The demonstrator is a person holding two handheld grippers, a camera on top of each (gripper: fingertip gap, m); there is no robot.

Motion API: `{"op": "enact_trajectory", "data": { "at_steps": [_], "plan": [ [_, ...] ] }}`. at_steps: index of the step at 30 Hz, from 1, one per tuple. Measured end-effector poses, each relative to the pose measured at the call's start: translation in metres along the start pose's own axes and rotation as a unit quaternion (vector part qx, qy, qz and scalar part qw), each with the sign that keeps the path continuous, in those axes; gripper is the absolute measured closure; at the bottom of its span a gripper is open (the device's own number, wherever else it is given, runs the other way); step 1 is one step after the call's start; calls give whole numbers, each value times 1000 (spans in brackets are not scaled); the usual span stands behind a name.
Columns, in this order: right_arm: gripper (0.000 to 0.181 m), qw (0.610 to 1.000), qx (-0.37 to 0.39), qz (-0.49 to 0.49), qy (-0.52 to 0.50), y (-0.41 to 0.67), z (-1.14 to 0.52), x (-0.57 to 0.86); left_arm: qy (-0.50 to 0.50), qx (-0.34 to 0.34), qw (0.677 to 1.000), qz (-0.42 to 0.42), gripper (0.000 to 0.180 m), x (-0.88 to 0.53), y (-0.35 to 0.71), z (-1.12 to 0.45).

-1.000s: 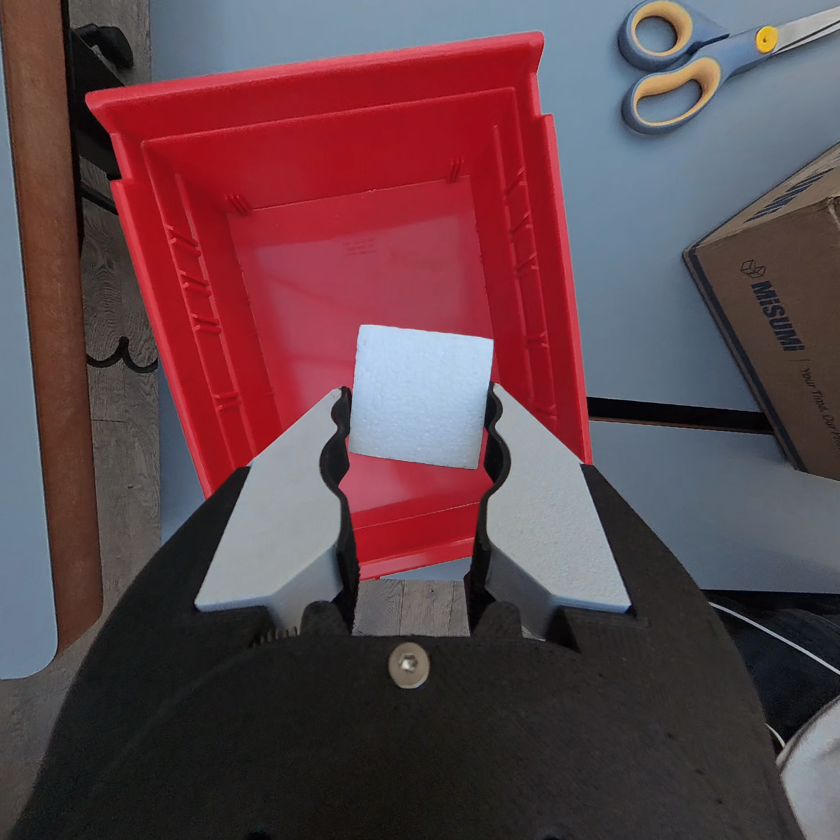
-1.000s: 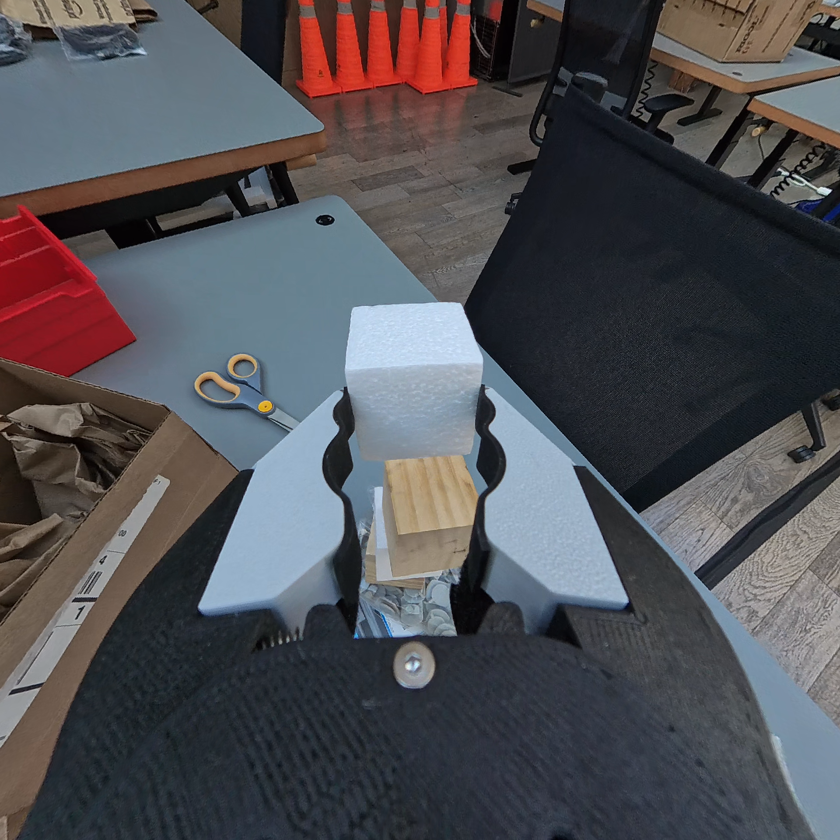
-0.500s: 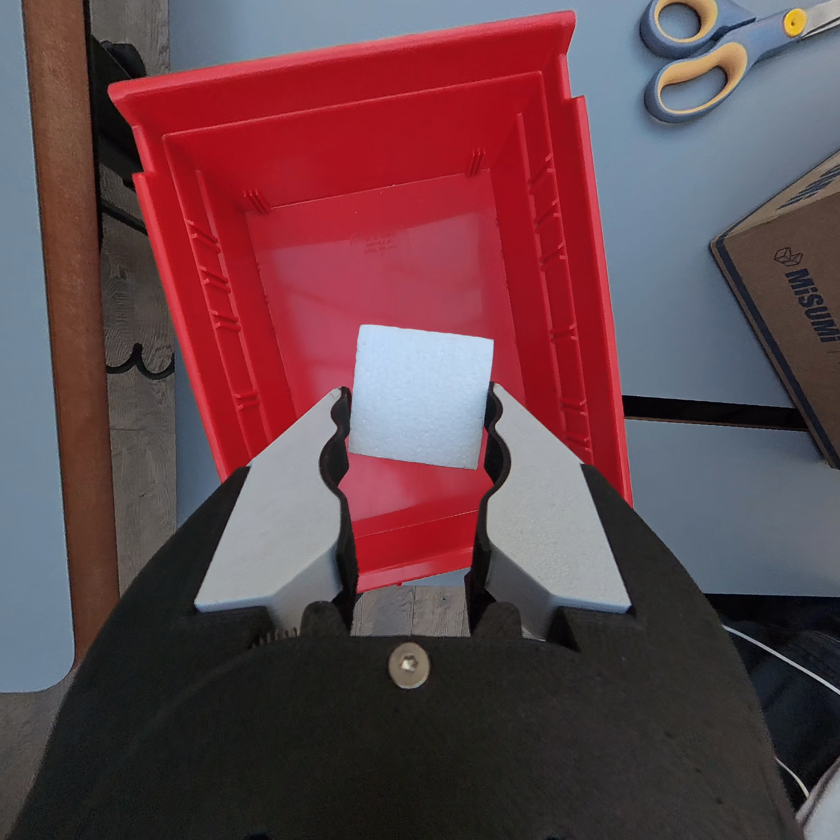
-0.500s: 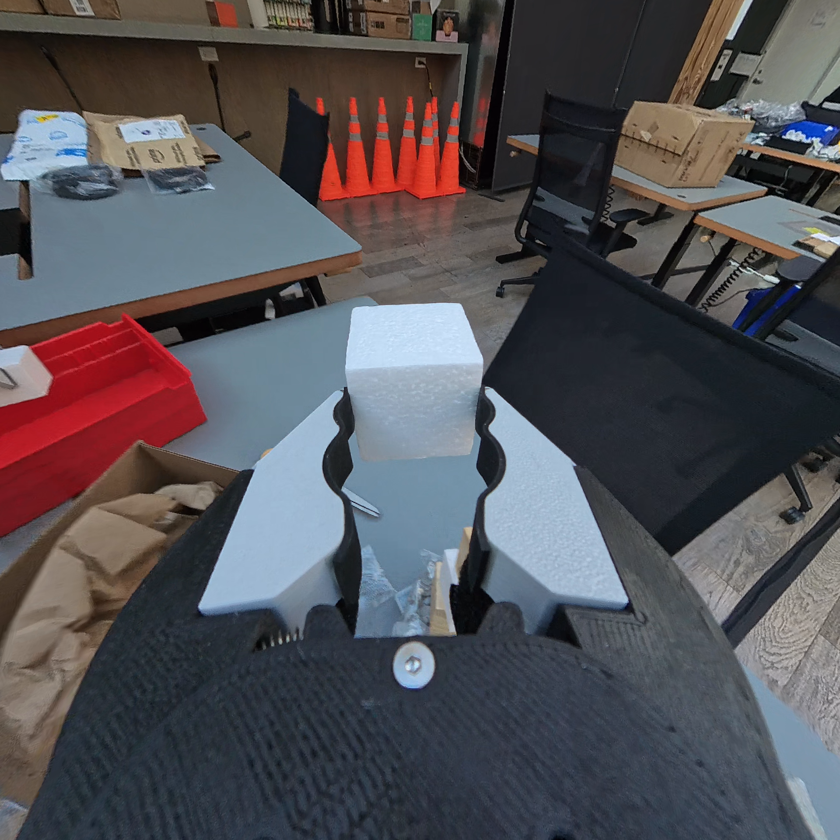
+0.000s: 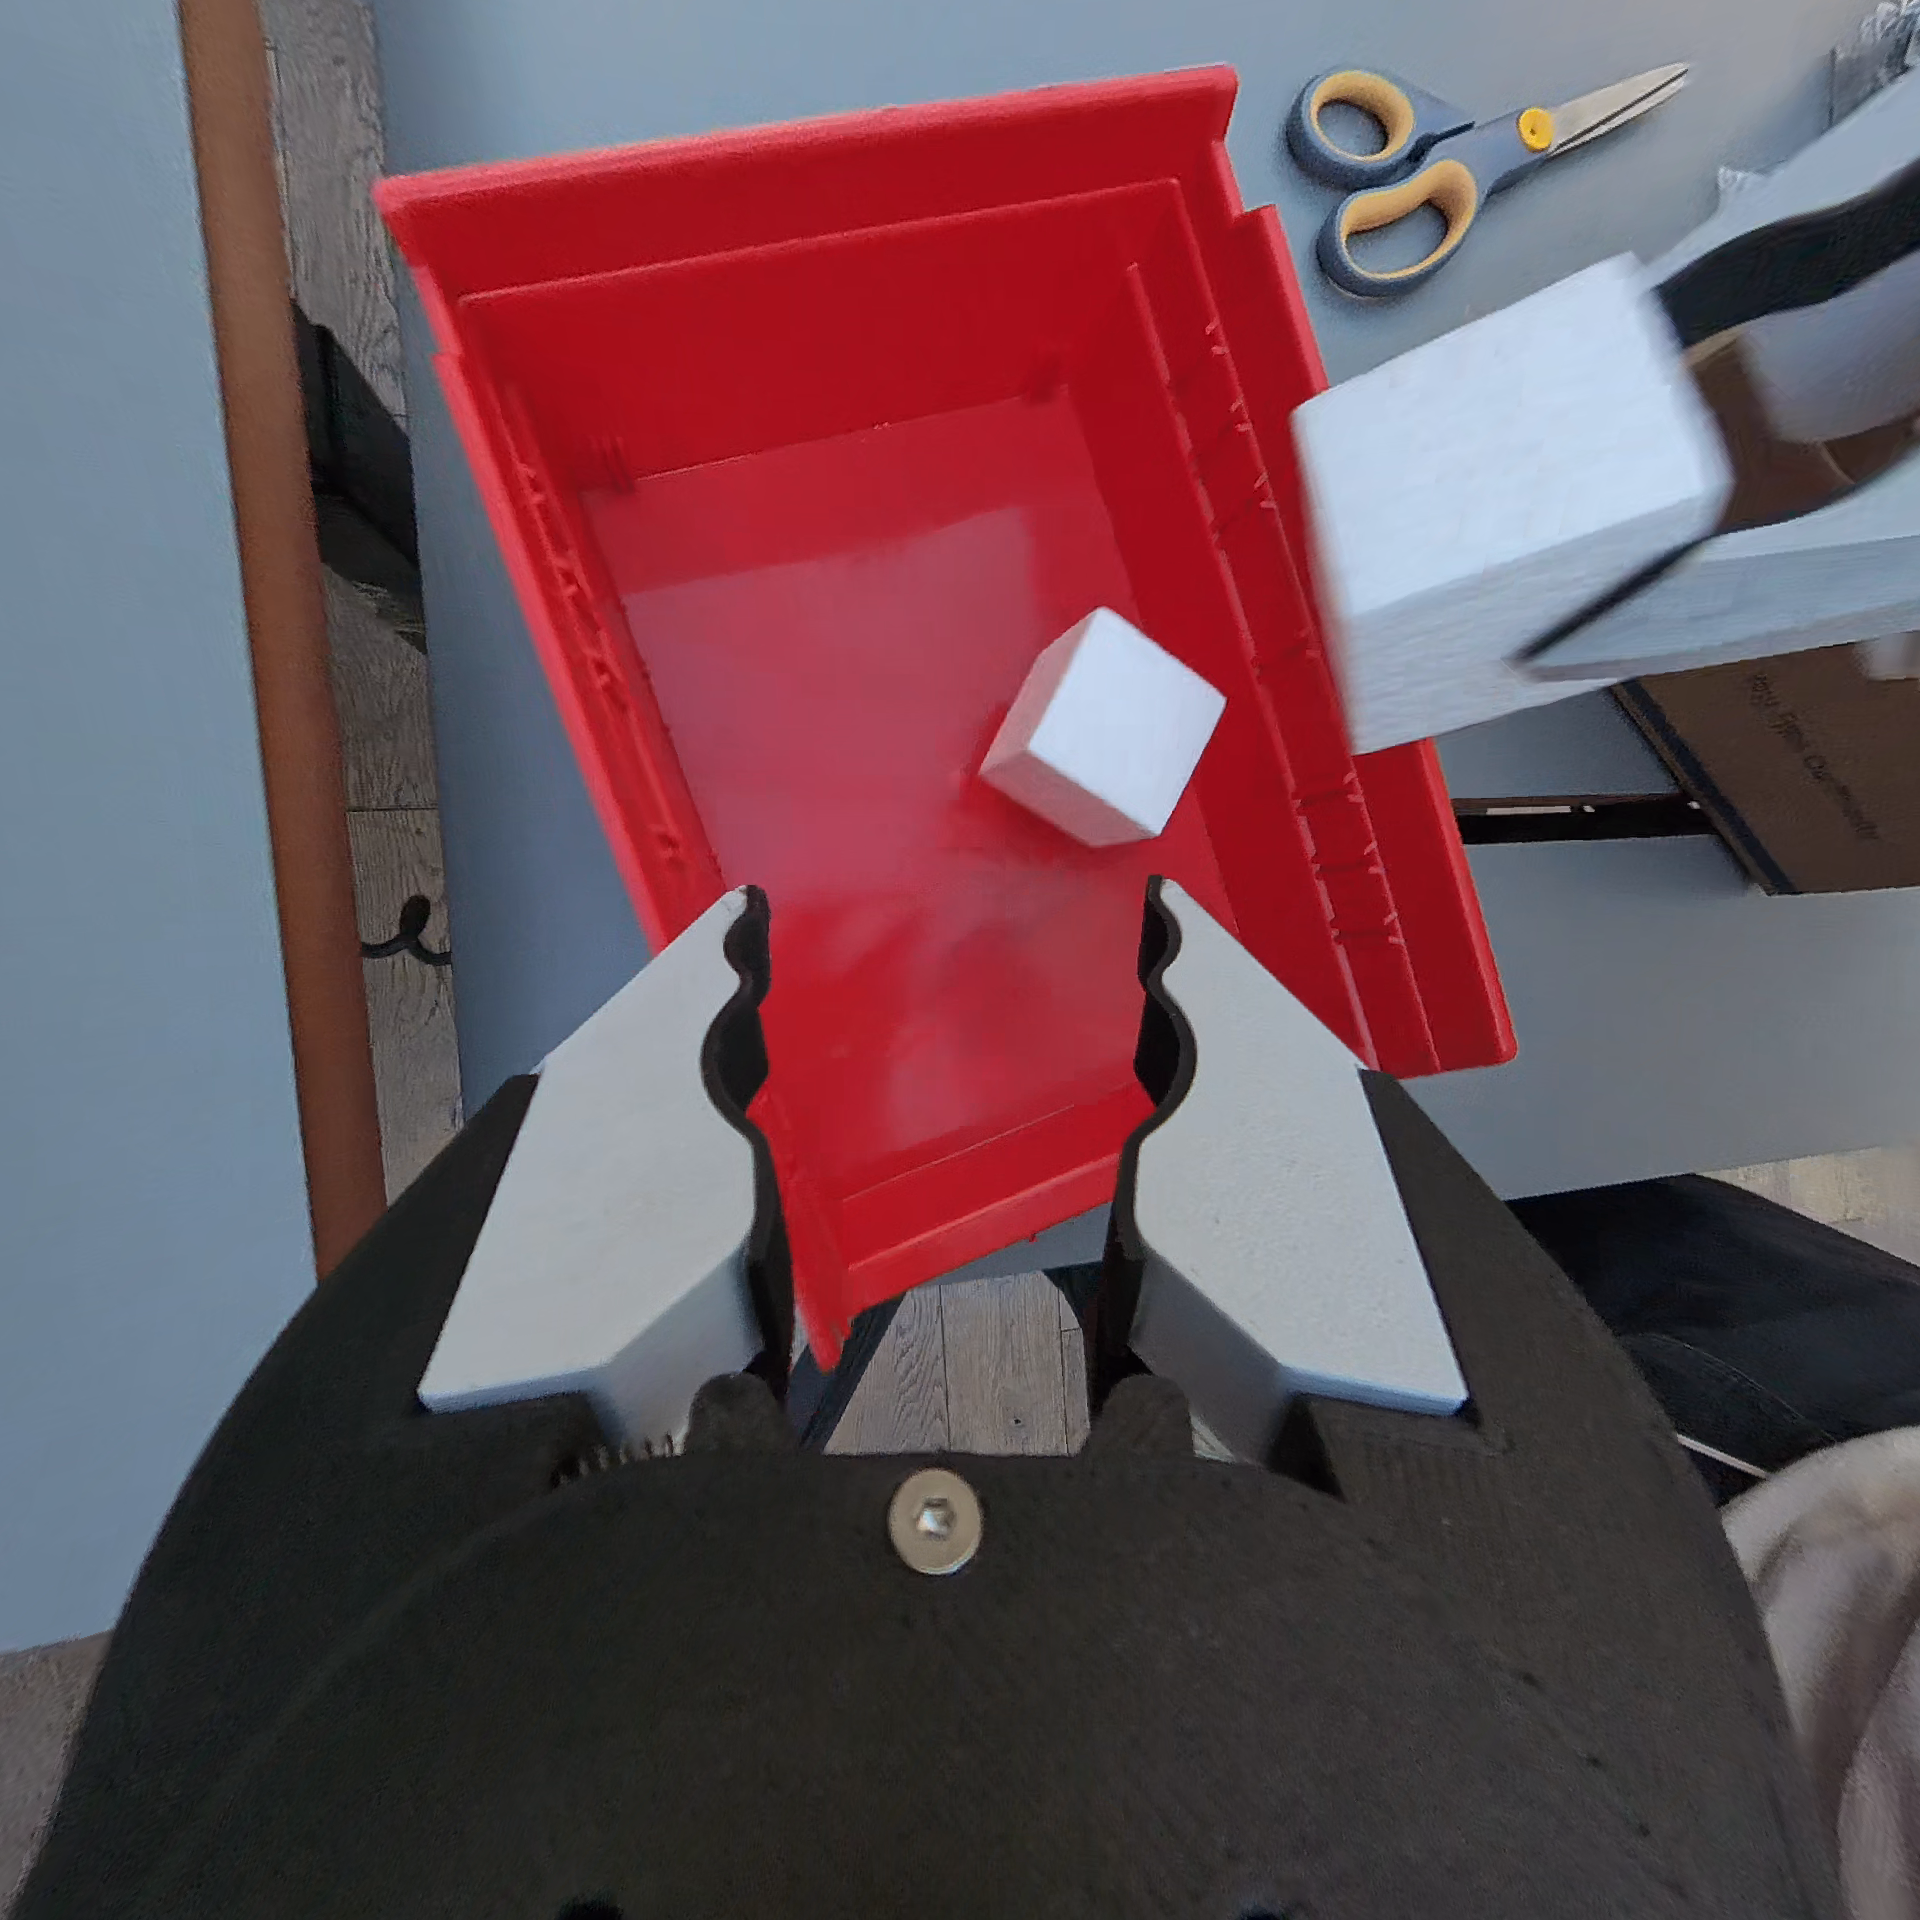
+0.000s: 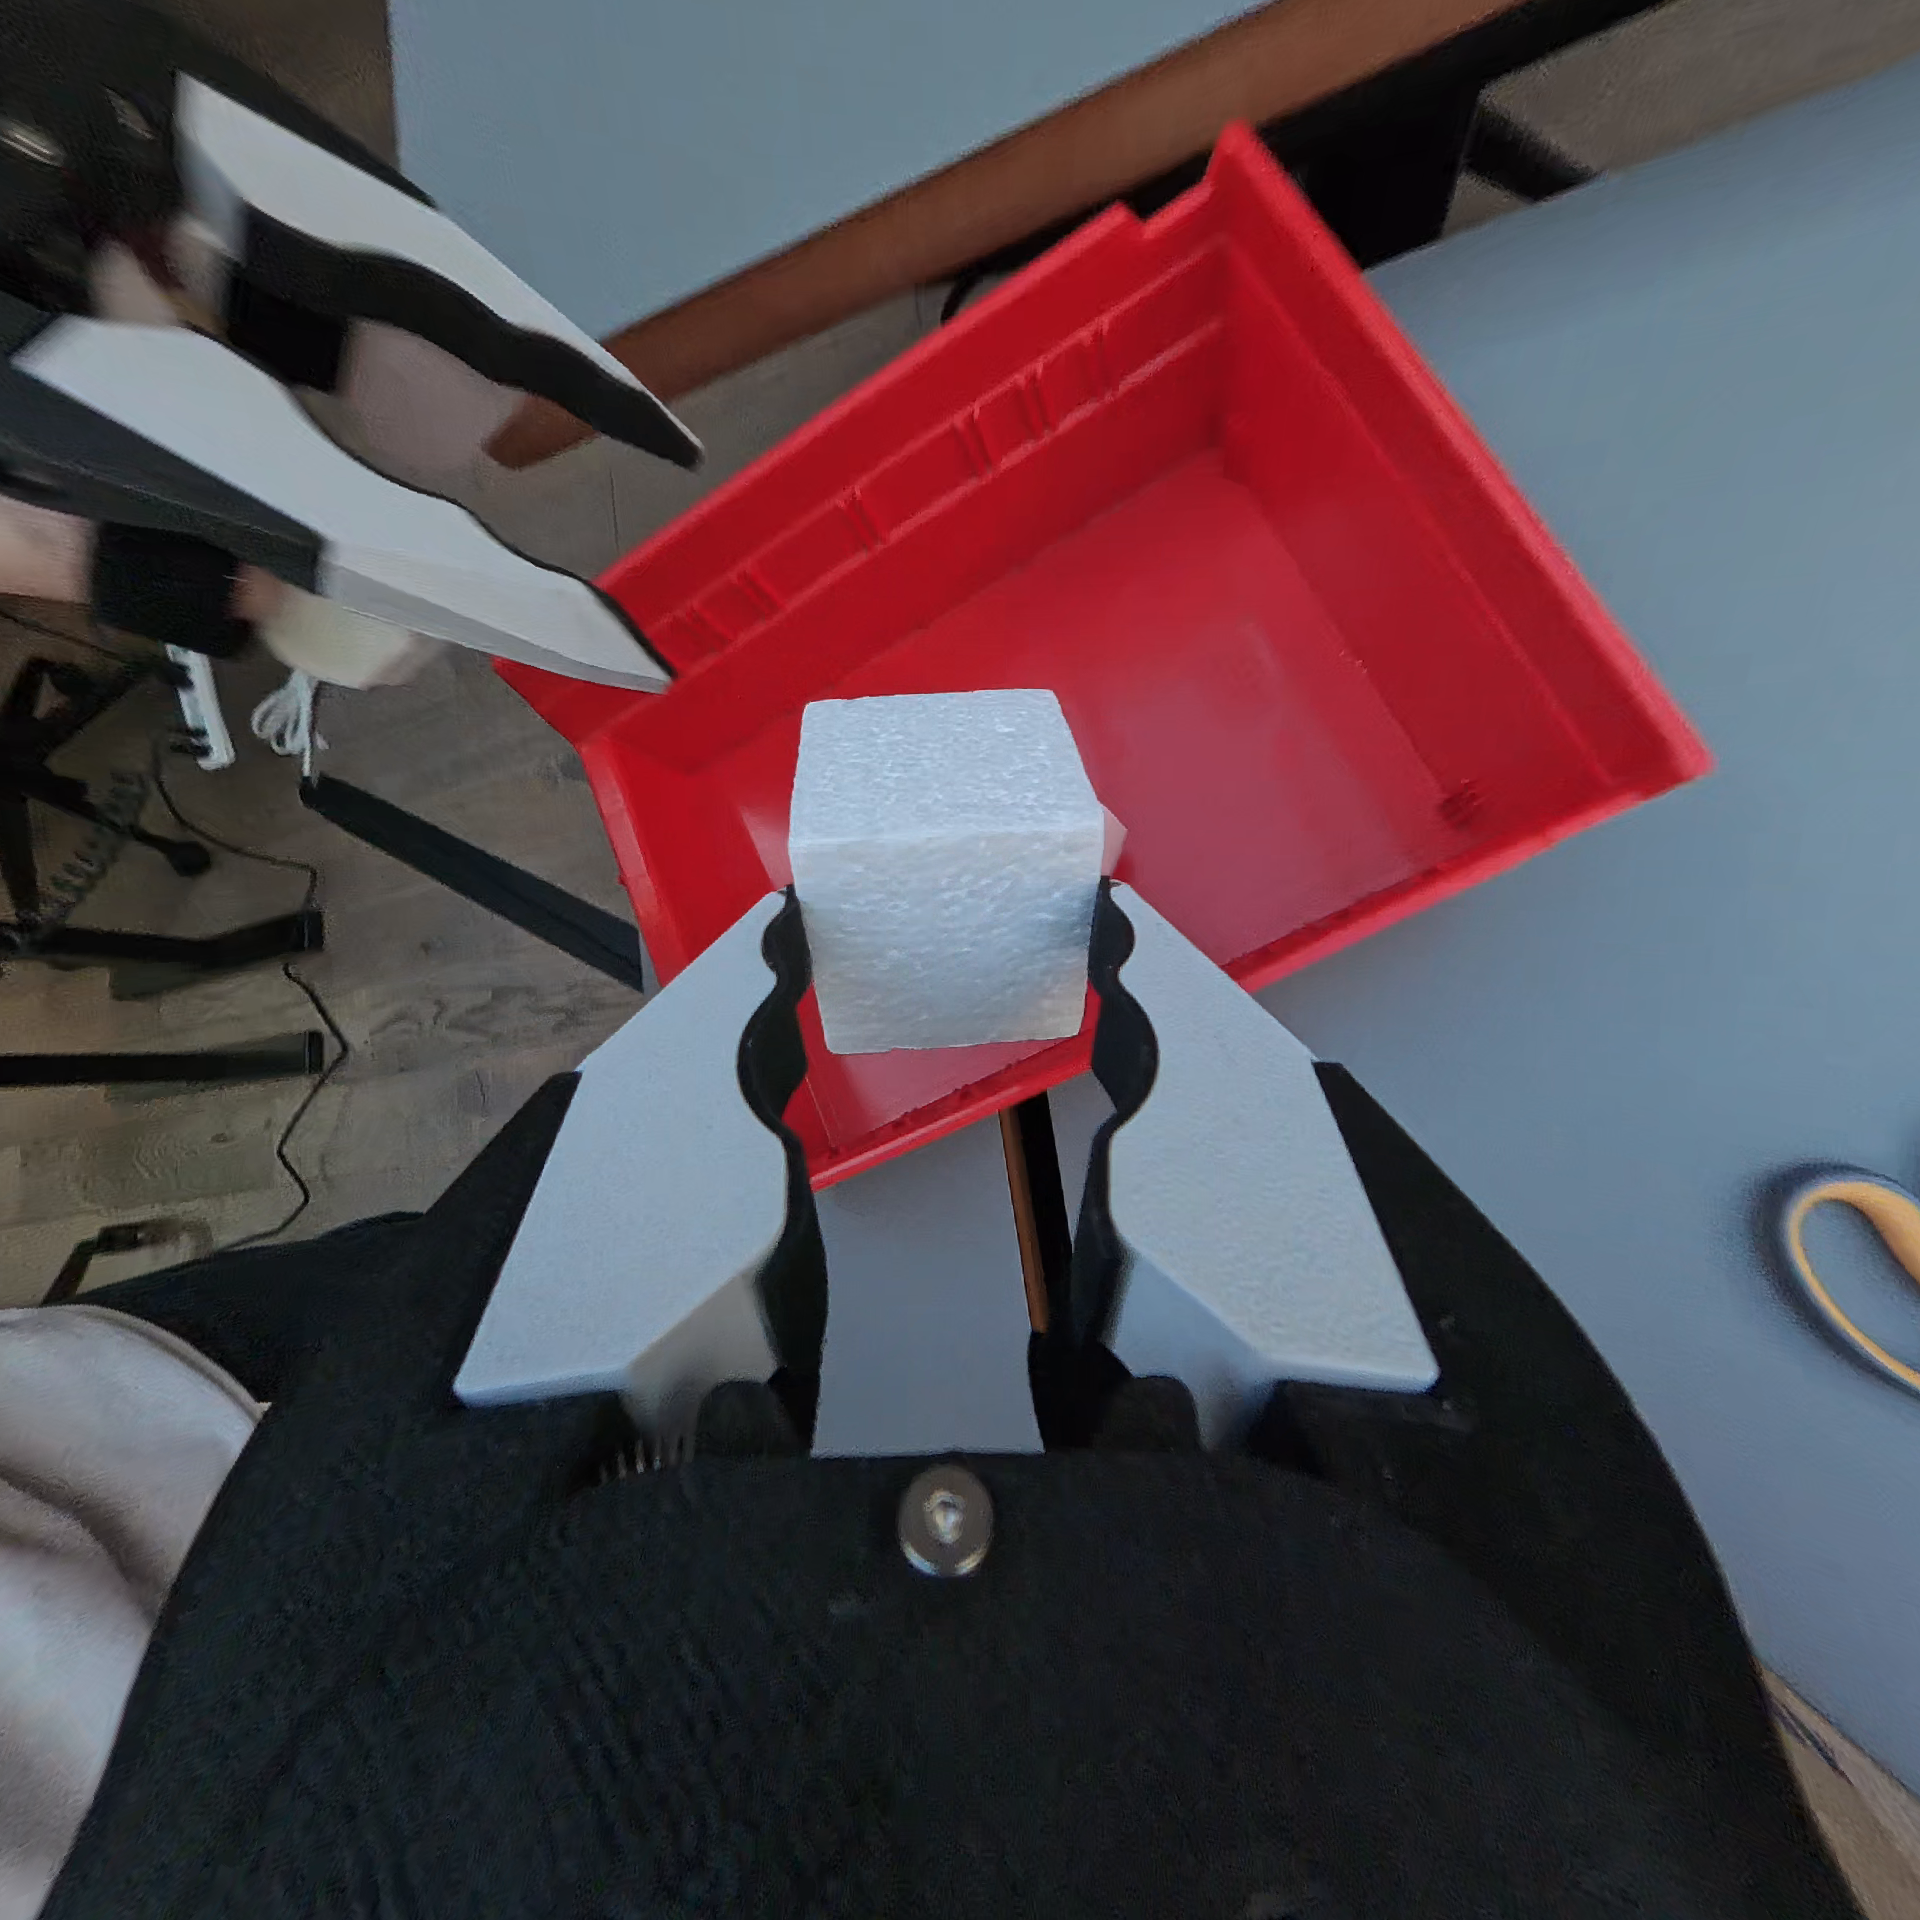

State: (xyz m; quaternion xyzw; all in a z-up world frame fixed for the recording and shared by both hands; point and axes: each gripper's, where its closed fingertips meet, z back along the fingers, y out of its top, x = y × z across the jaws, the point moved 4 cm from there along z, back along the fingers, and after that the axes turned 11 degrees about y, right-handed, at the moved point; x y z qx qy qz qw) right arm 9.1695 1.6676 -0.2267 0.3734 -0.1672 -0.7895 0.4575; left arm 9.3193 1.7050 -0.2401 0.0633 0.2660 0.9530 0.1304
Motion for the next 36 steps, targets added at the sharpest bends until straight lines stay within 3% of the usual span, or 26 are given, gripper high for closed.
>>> {"op": "enact_trajectory", "data": {
  "at_steps": [3,5,8,13,16,20,22,25,29,31,35,36],
  "plan": [
    [128,998,-53,-17,3,-8,-46,12,-7,10,1000,11,112,-7,-15,20],
    [127,1000,-27,-15,-4,2,-53,19,-4,18,1000,7,114,-10,-20,28],
    [91,998,28,-49,12,26,-40,20,-4,32,999,-1,115,-7,-18,38],
    [104,989,144,-23,41,41,78,-12,-18,59,998,-10,116,8,18,42],
    [105,973,217,52,-58,13,183,-14,-15,95,995,-29,119,26,49,49],
    [90,931,255,87,-248,-81,324,31,-41,169,983,-52,118,72,98,65],
    [90,919,245,63,-303,-142,380,64,-69,201,976,-57,117,103,122,72],
    [89,925,227,16,-303,-210,426,116,-128,235,962,-62,116,163,160,75],
    [91,935,232,27,-267,-214,432,171,-153,178,964,-128,111,266,189,43],
    [86,935,220,35,-277,-205,428,203,-142,172,960,-170,117,316,198,24],
    [84,959,157,-26,-235,-219,403,261,-177,147,953,-196,115,399,227,-17],
    [95,967,141,-41,-210,-225,397,266,-175,135,953,-207,112,413,236,-31]
  ]
}}
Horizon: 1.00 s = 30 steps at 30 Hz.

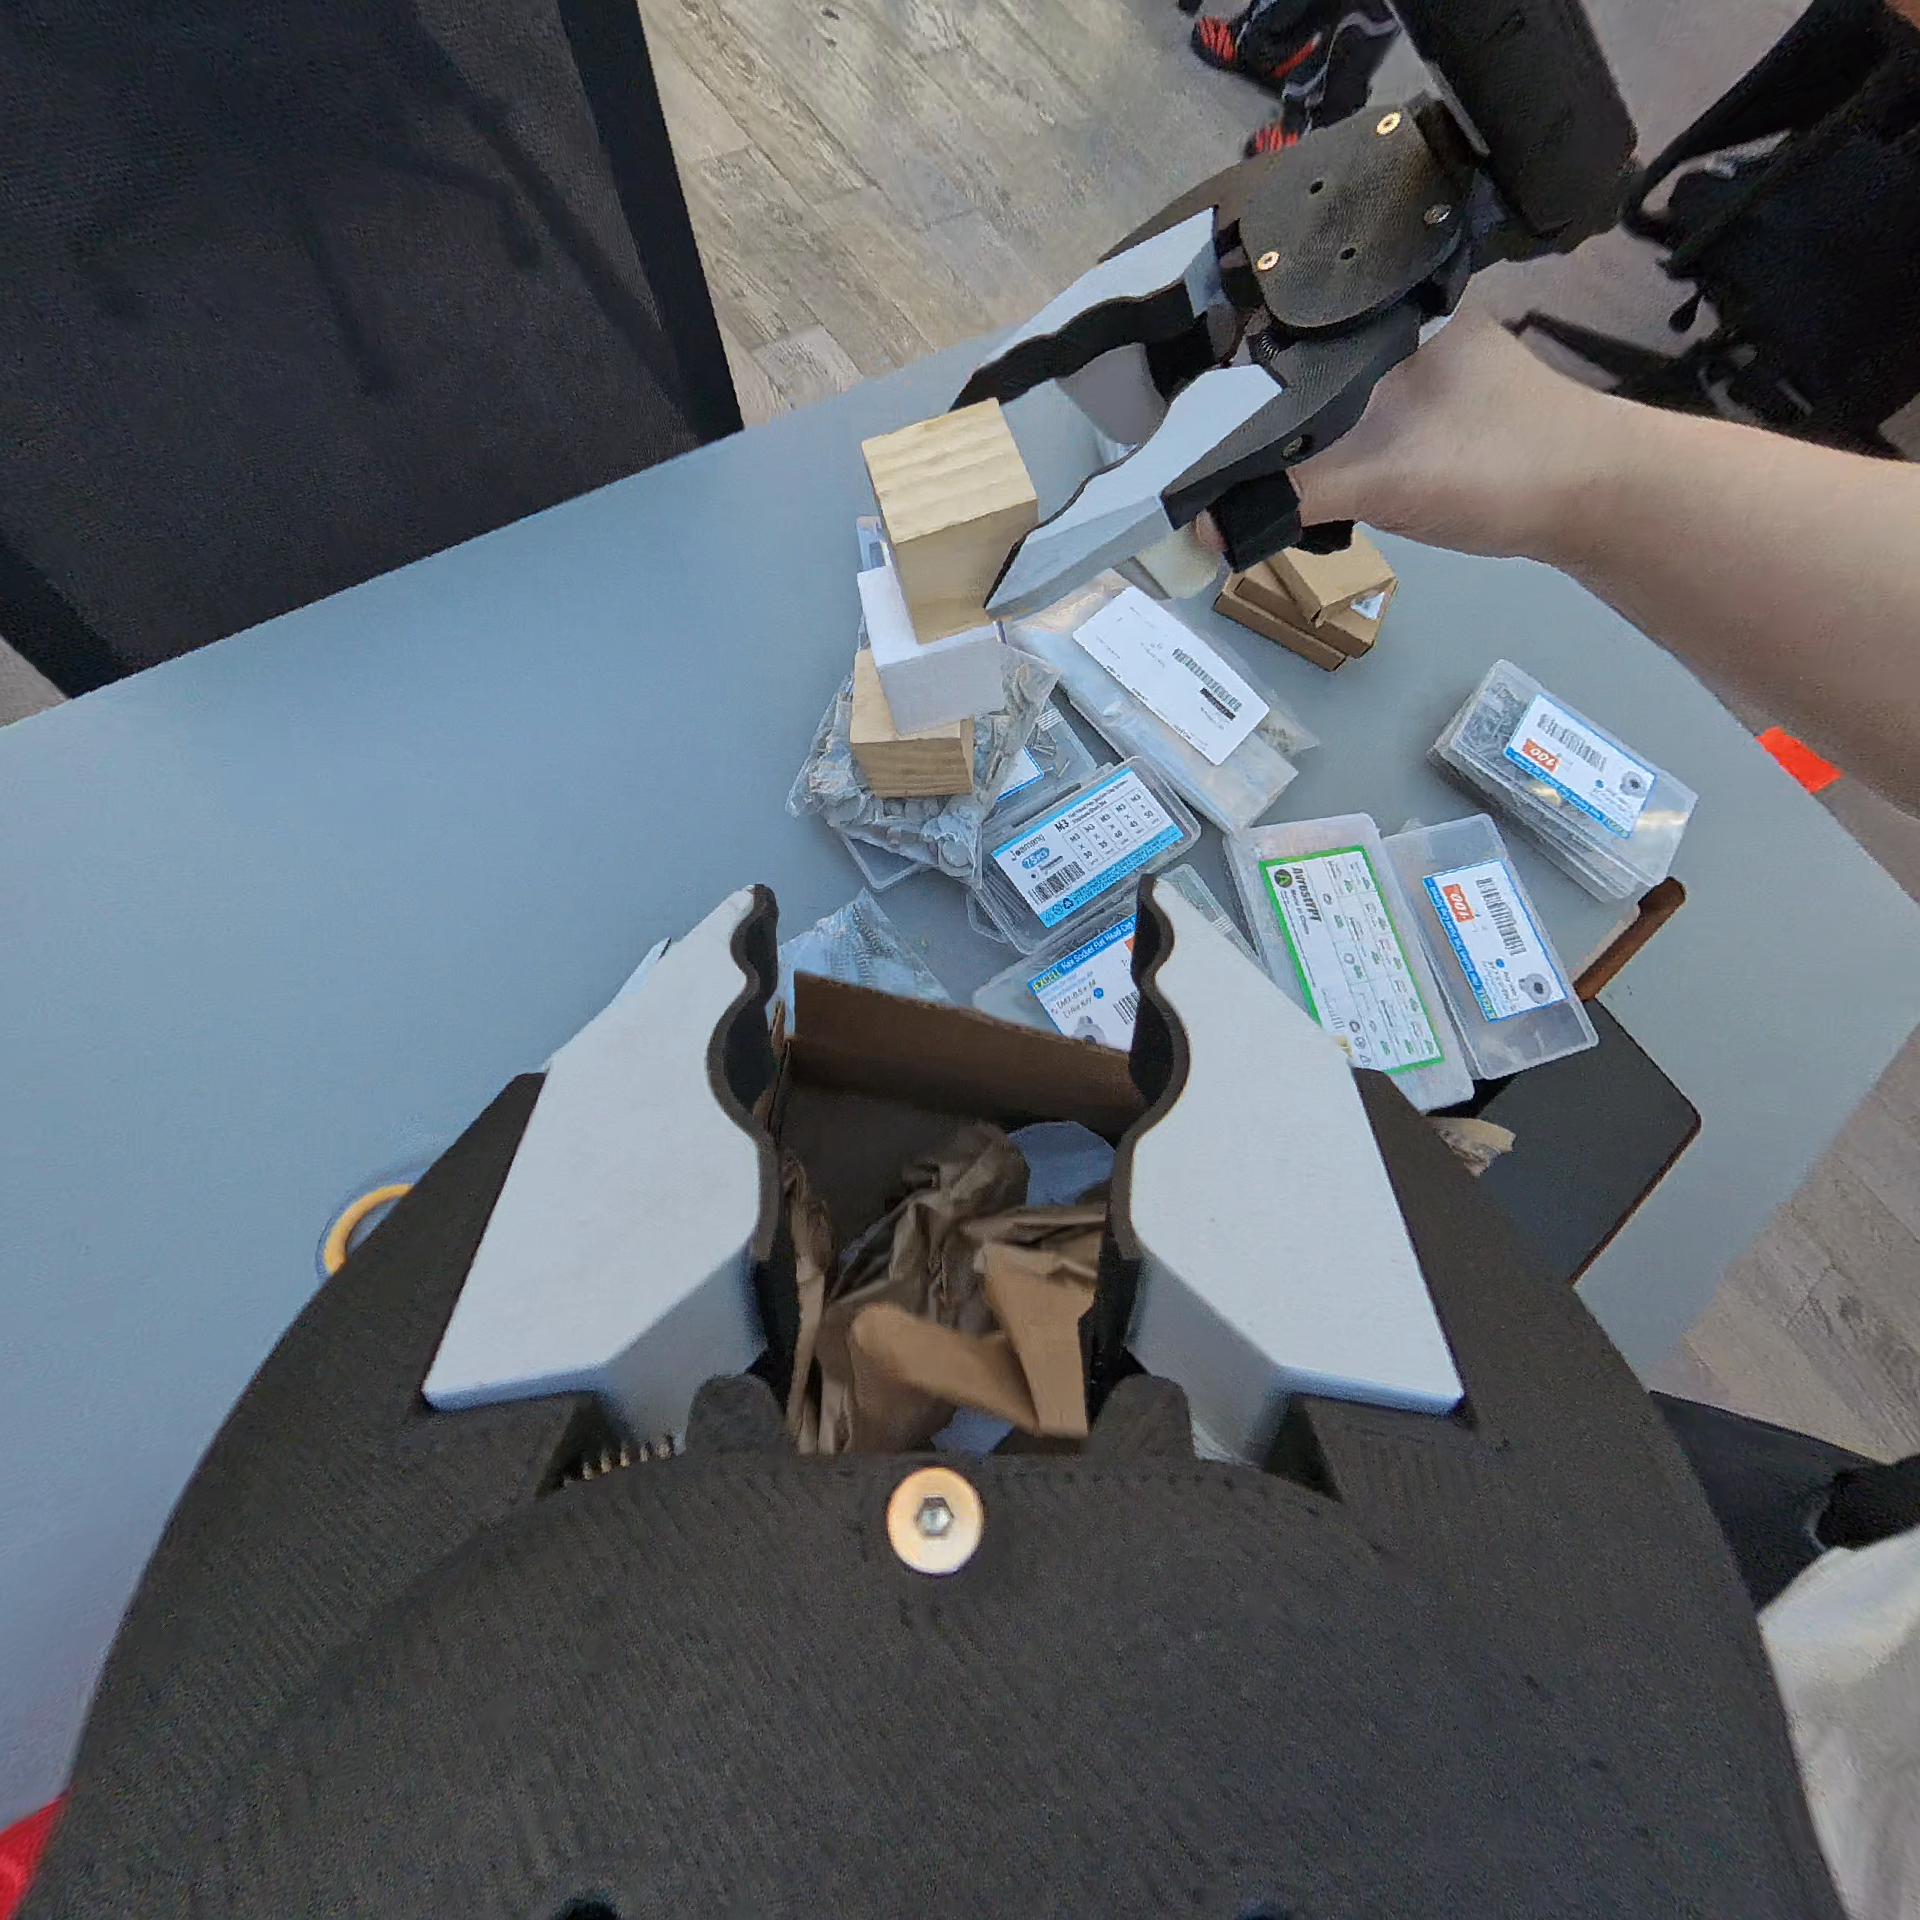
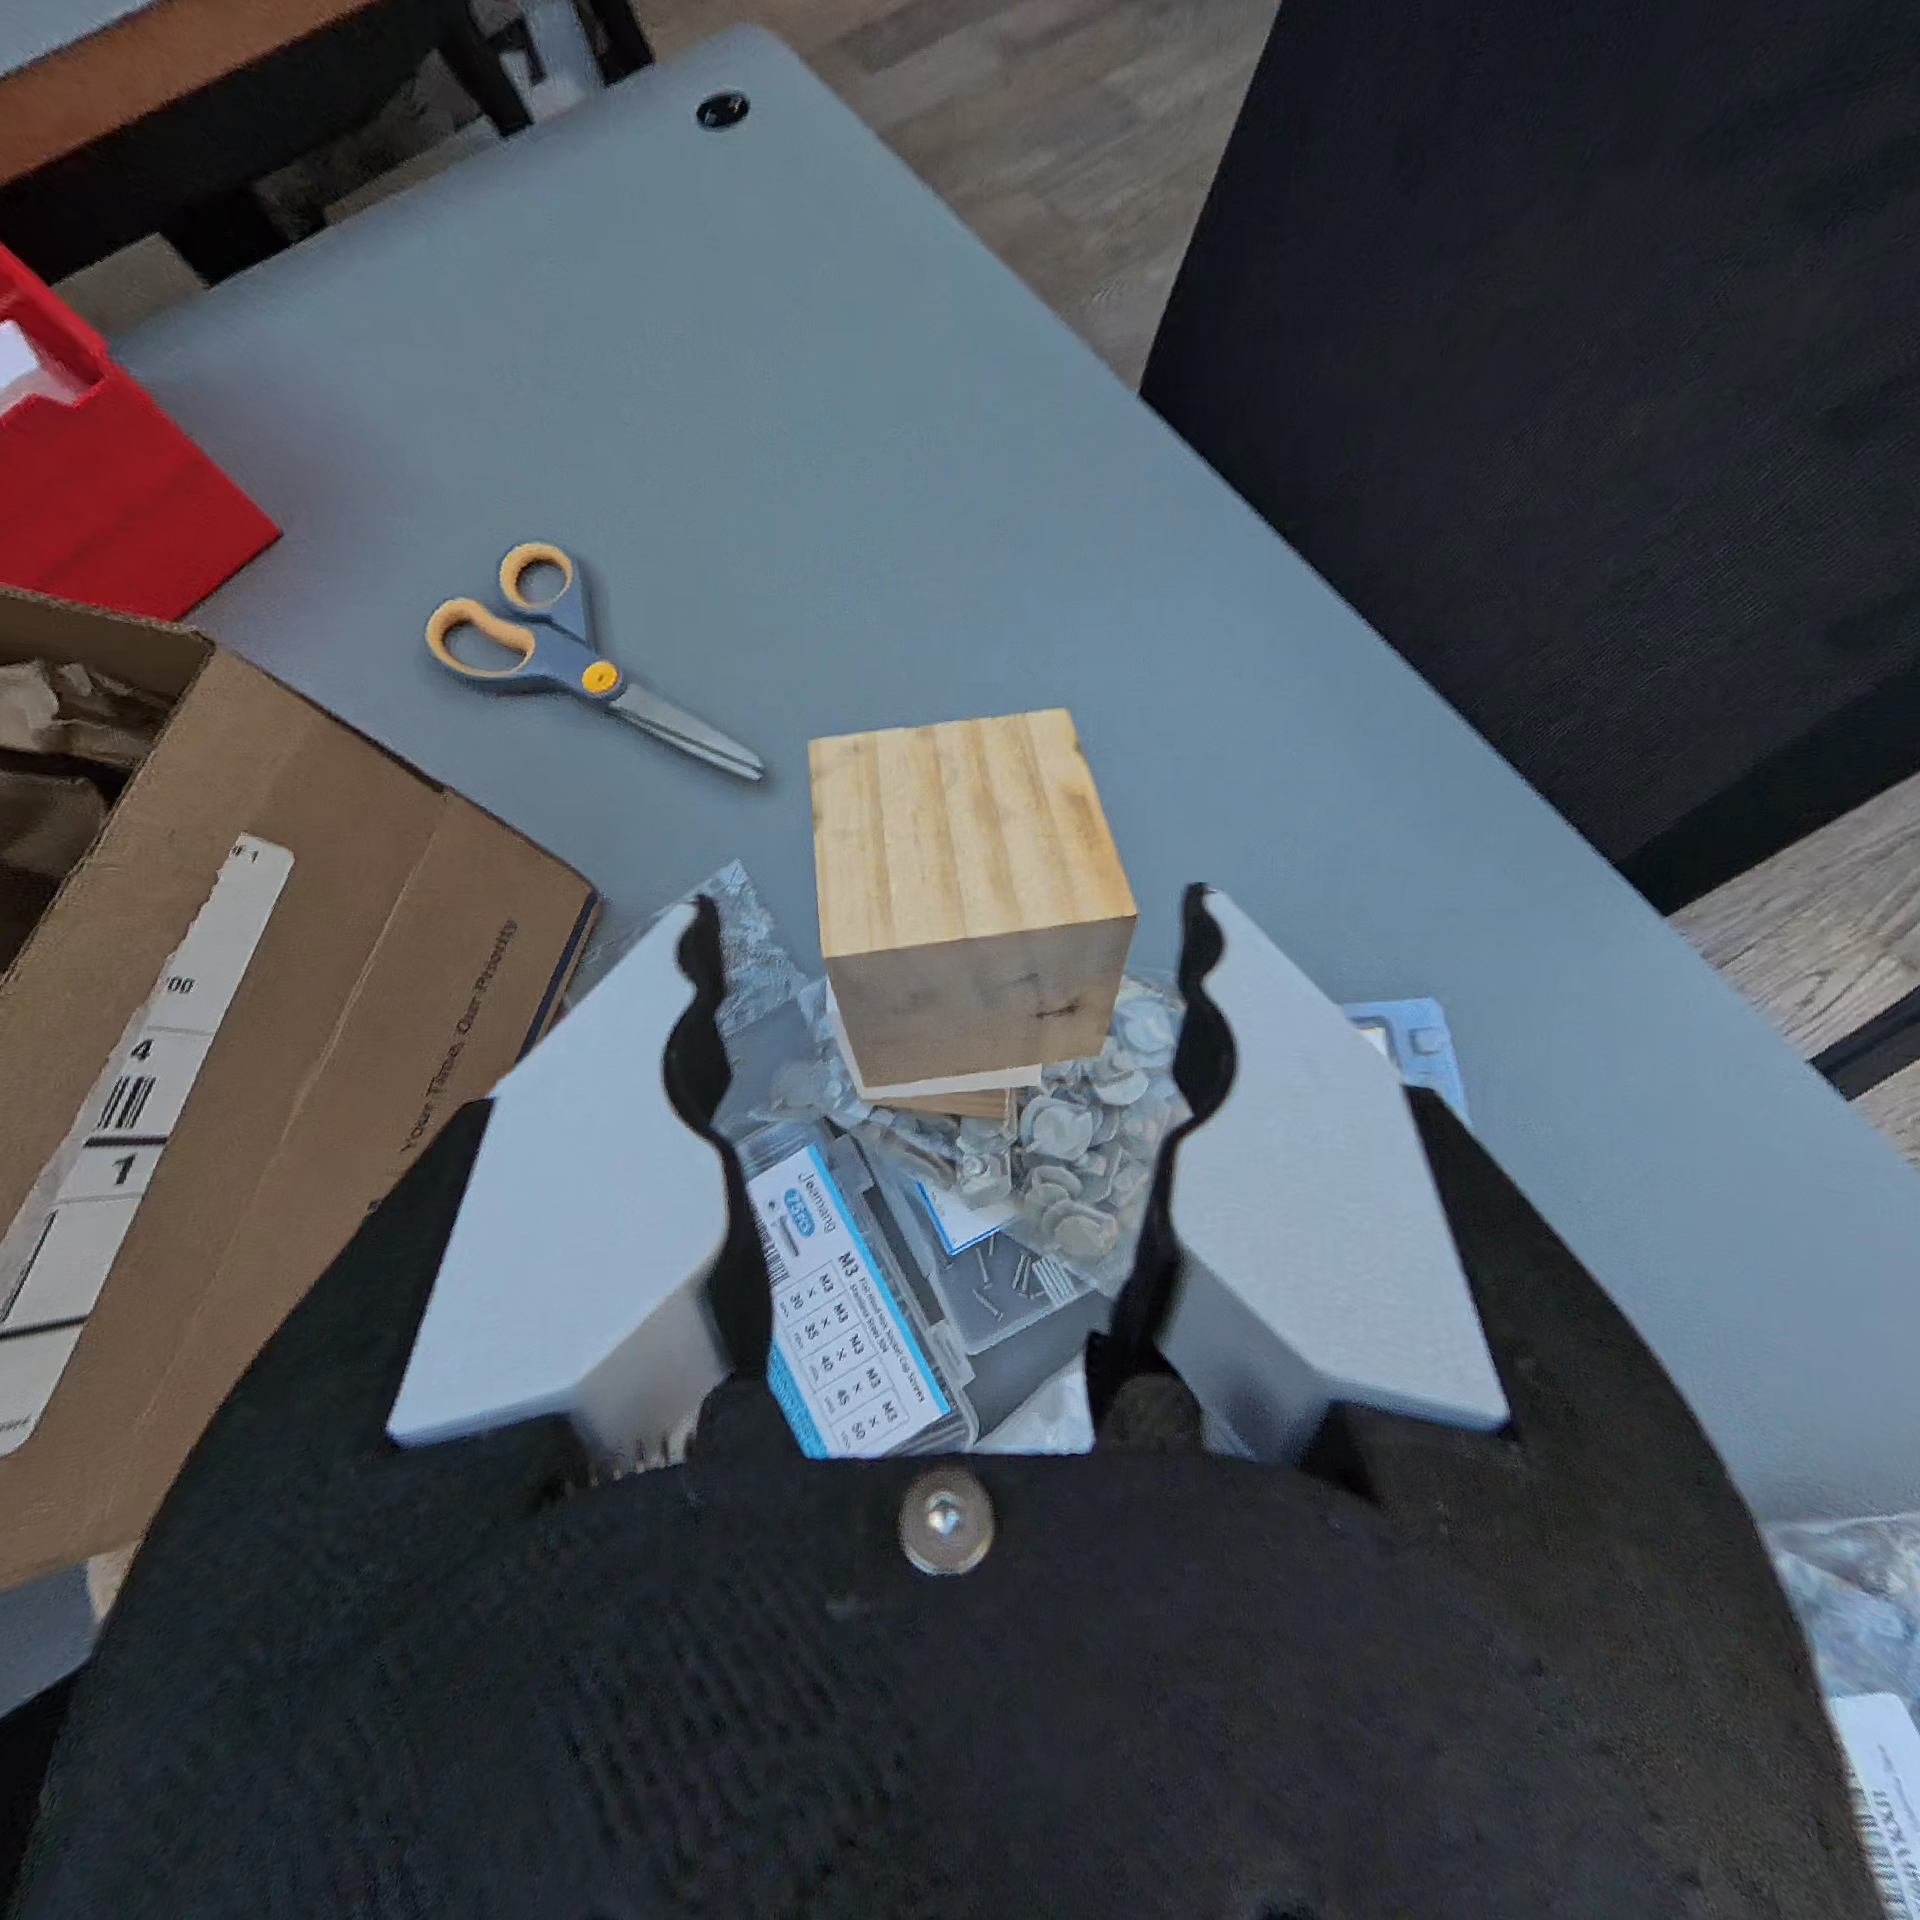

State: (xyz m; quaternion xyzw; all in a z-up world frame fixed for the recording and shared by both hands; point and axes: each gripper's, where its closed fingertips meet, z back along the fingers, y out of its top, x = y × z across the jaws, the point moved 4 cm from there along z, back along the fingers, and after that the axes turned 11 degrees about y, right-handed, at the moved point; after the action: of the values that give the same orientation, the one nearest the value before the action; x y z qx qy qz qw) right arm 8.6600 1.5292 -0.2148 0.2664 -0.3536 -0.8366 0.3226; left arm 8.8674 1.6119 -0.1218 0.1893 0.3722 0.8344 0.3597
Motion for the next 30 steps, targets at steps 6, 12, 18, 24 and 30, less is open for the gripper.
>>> {"op": "enact_trajectory", "data": {
  "at_steps": [6,12,18,24,30],
  "plan": [
    [125,996,67,50,-27,3,52,-17,-41,-85,995,18,102,16,32,-103],
    [125,991,111,-14,-71,-73,147,-61,-19,-204,979,-1,88,26,35,-207],
    [126,990,73,-90,-74,-136,177,-97,-52,-274,960,-7,123,24,19,-225],
    [126,996,78,5,34,-15,133,-172,-7,-105,993,62,123,-52,49,-36],
    [126,957,62,92,268,146,-43,-346,276,-248,913,169,123,-190,-186,197]
  ]
}}
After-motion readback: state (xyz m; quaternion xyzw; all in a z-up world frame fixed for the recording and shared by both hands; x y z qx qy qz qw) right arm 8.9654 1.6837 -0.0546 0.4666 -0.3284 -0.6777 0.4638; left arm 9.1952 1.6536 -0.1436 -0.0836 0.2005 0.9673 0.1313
